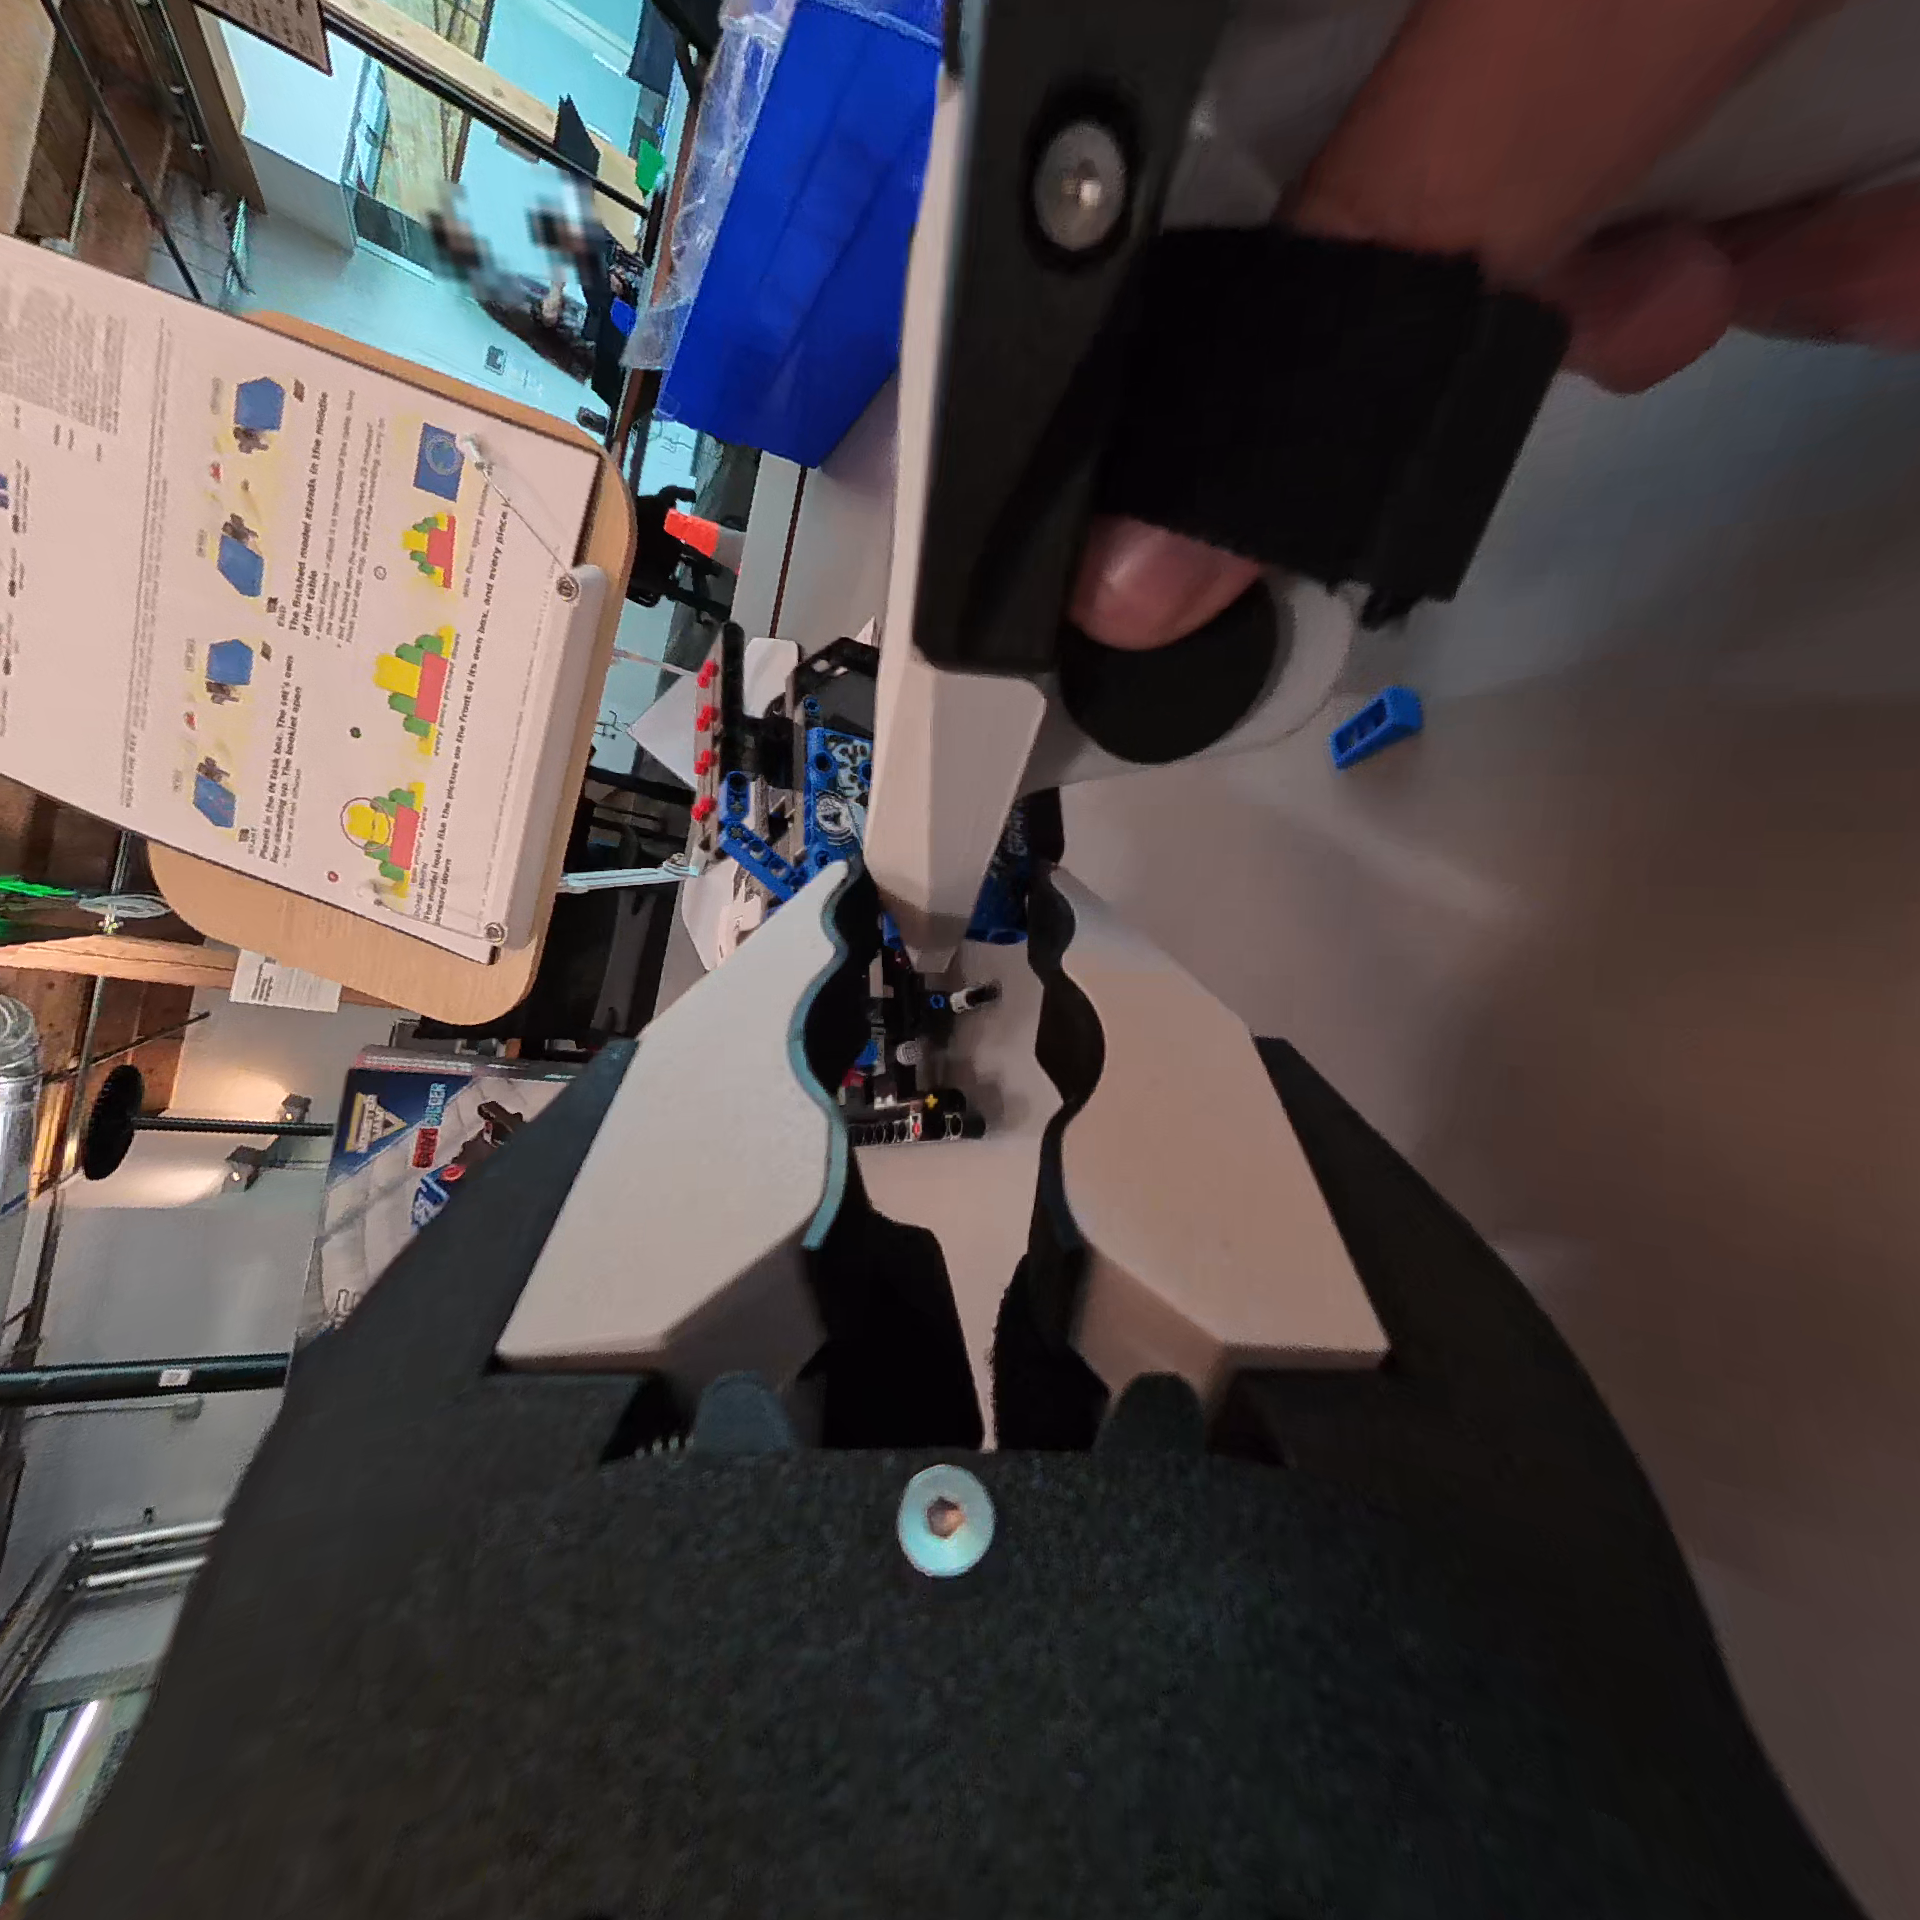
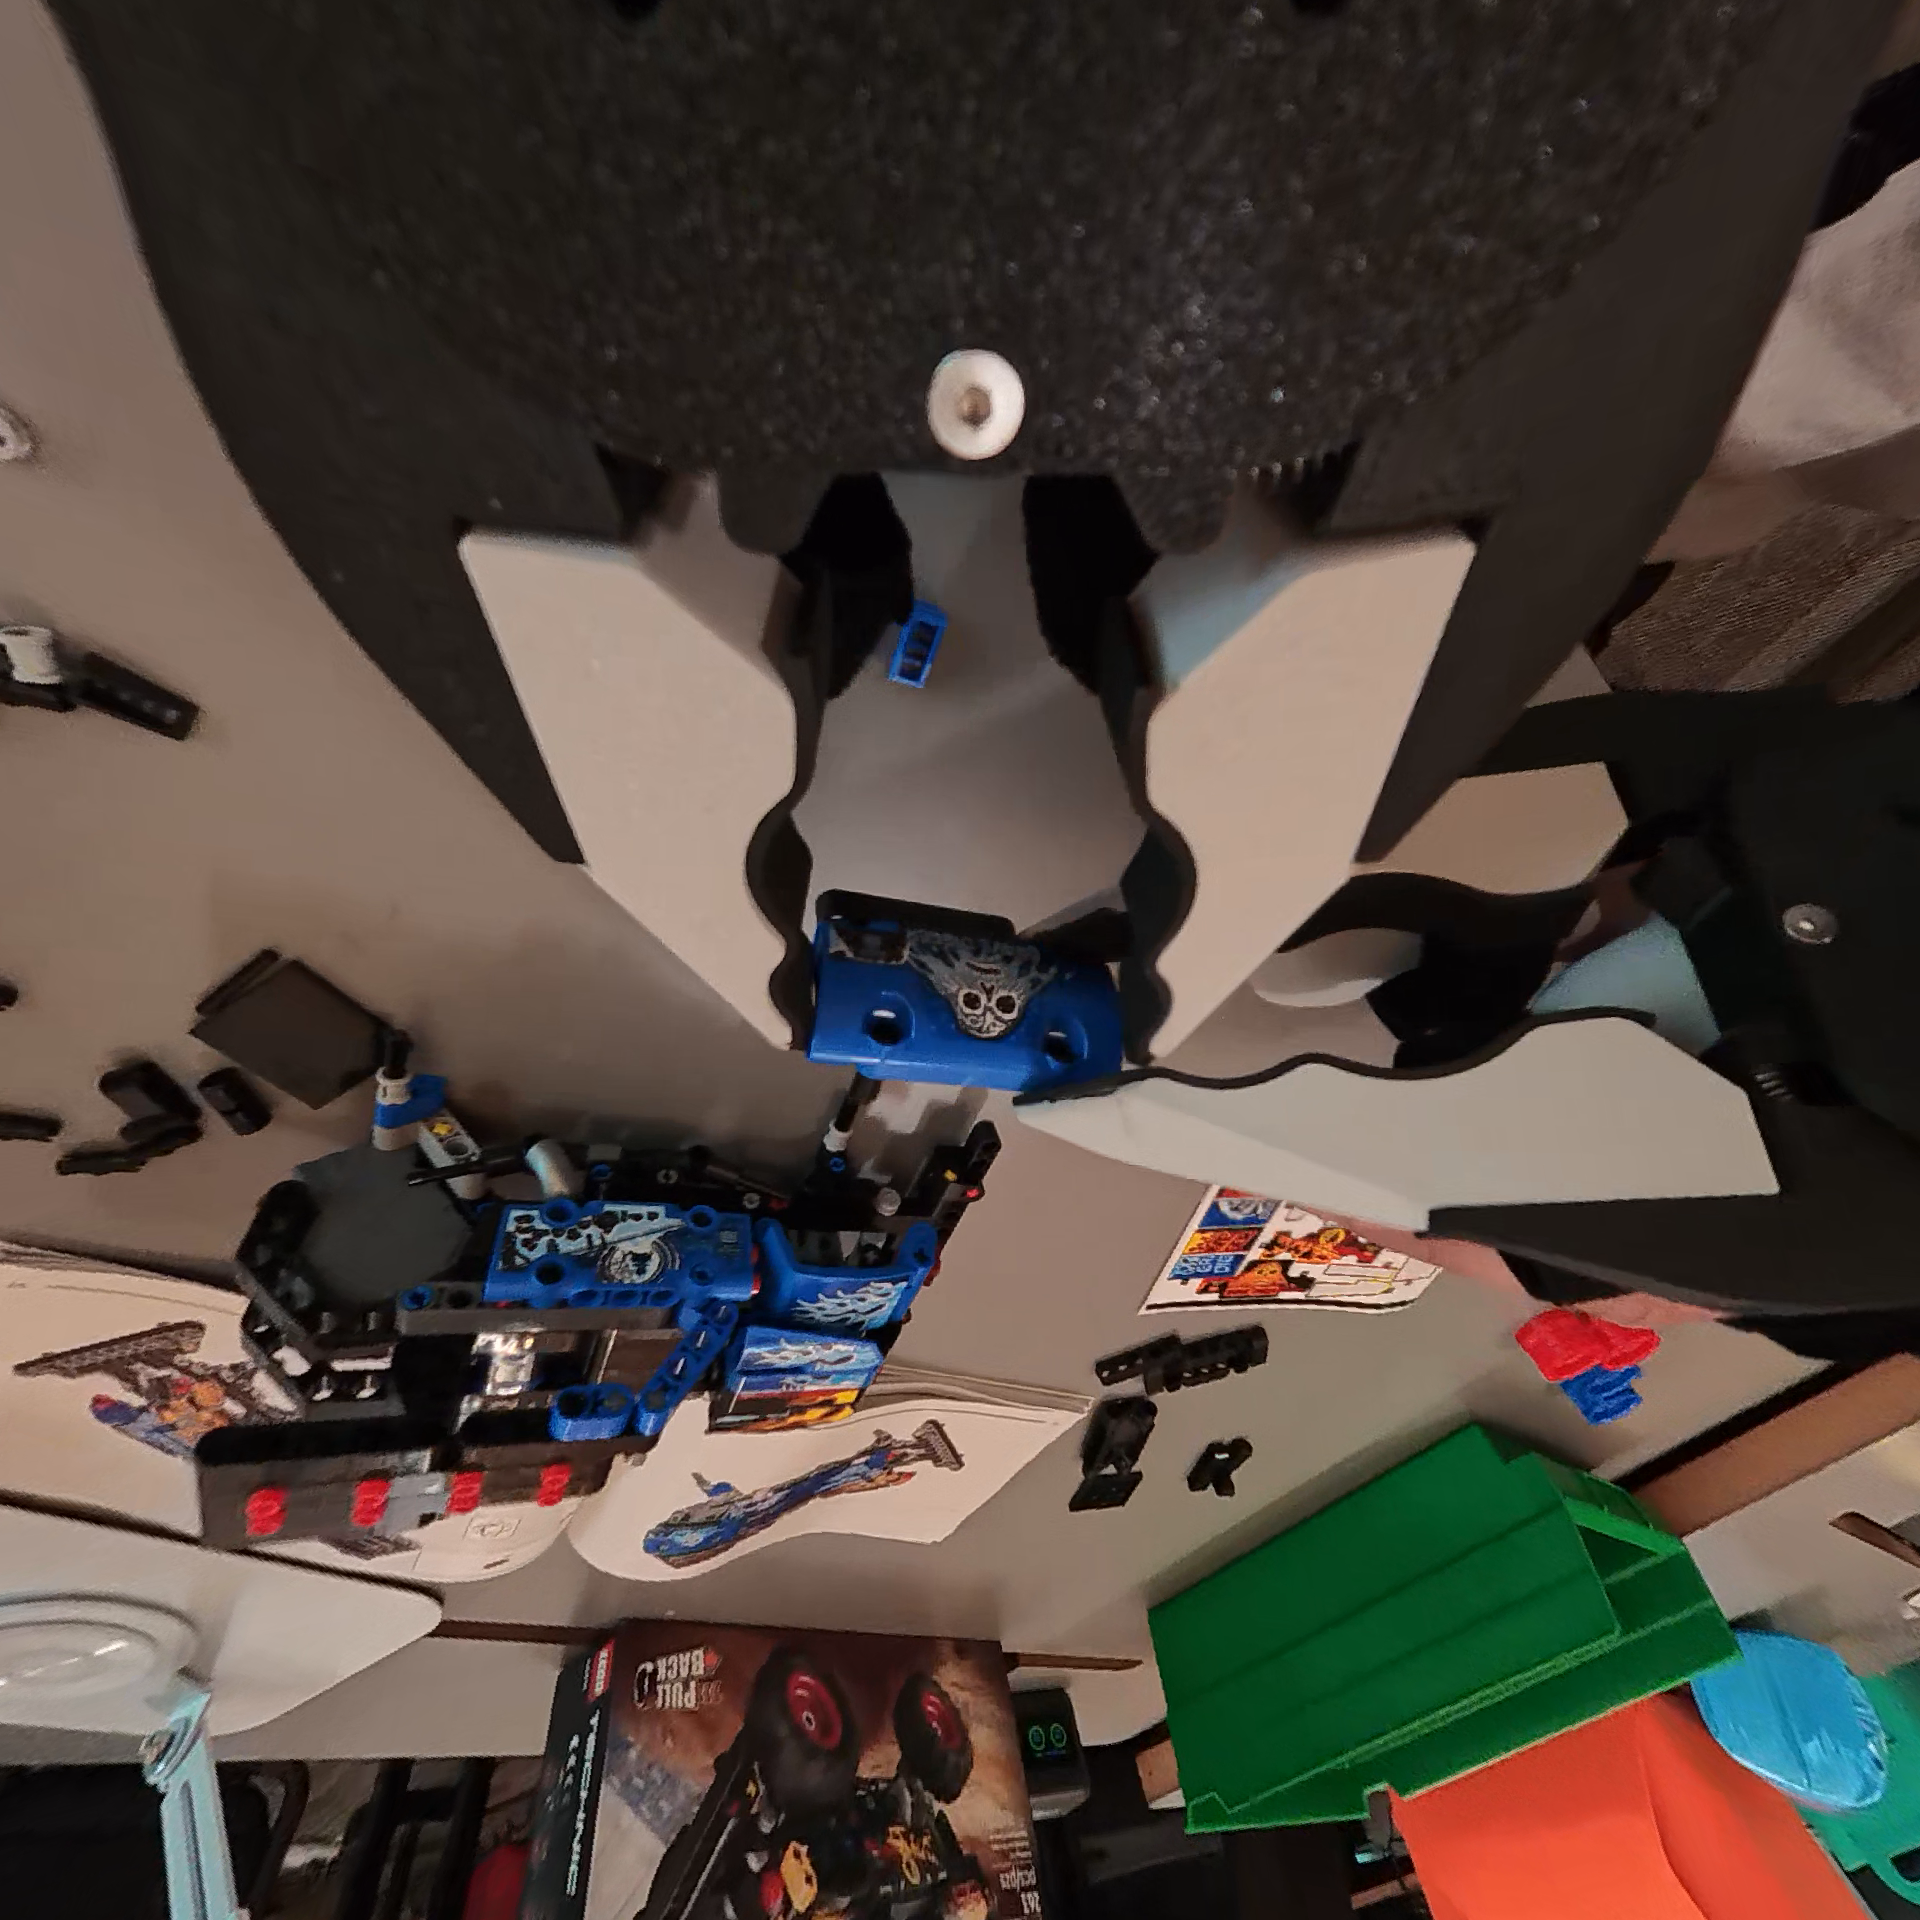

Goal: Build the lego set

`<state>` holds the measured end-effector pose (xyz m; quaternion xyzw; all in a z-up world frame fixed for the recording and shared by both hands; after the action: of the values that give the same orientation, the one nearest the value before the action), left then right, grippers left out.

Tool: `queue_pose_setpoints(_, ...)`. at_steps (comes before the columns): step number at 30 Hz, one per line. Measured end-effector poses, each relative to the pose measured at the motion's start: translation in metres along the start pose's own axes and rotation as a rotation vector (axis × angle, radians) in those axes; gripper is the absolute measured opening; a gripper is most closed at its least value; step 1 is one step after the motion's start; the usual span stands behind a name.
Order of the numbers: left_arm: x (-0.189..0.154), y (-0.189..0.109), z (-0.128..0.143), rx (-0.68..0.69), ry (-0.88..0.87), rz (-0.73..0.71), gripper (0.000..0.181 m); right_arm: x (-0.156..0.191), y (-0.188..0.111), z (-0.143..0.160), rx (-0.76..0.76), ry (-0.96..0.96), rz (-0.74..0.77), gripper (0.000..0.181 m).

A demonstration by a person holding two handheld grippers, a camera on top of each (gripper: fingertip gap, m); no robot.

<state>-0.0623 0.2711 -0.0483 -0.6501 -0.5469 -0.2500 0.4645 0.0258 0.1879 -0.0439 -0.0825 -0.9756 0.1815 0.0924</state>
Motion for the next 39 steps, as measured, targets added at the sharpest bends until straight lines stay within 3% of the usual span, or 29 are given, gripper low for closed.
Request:
queue_pose_setpoints(7, 0.002, 0.003, -0.01, 0.028, 0.005, -0.083, 0.026, 0.003, -0.001, 0.0, -0.003, -0.058, 0.085, 0.066)
queue_pose_setpoints(15, -0.001, 0.006, -0.013, 0.018, 0.0, -0.082, 0.027, -0.004, -0.002, 0.003, -0.017, -0.061, 0.086, 0.062)
queue_pose_setpoints(19, 0.003, 0.003, -0.008, -0.038, -0.093, 0.029, 0.042, -0.015, -0.003, -0.001, -0.028, -0.101, 0.116, 0.062)
queue_pose_setpoints(21, 0.012, 0.001, 0.001, -0.067, -0.191, 0.179, 0.021, -0.029, -0.004, -0.009, -0.064, -0.145, 0.176, 0.062)
queue_pose_setpoints(24, 0.047, 0.009, 0.018, -0.071, -0.381, 0.343, 0.028, -0.053, 0.004, -0.022, -0.086, -0.196, 0.259, 0.062)
queue_pose_setpoints(27, 0.094, 0.031, 0.032, -0.099, -0.551, 0.432, 0.038, -0.073, 0.024, -0.024, -0.072, -0.205, 0.29, 0.062)
queue_pose_setpoints(31, 0.135, 0.076, 0.05, -0.076, -0.642, 0.497, 0.047, -0.082, 0.039, -0.026, -0.073, -0.125, 0.233, 0.062)
queue_pose_setpoints(35, 0.144, 0.111, 0.053, -0.061, -0.758, 0.73, 0.058, -0.088, 0.04, -0.026, -0.081, -0.107, 0.257, 0.062)
queue_pose_setpoints(39, 0.139, 0.13, 0.05, -0.078, -0.728, 0.782, 0.064, -0.092, 0.042, -0.026, -0.078, -0.081, 0.25, 0.062)
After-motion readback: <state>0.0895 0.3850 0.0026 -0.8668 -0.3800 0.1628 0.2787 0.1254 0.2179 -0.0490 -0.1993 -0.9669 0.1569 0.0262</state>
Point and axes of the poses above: each gripper's, where its closed fingertips meet, y out along the fingers, z out of its underside, x = y × z across the jaws, the point moved 10 cm from there along -y, back along the fingers, and after that the axes turned 2 degrees about -y, right-handed, at the moved point
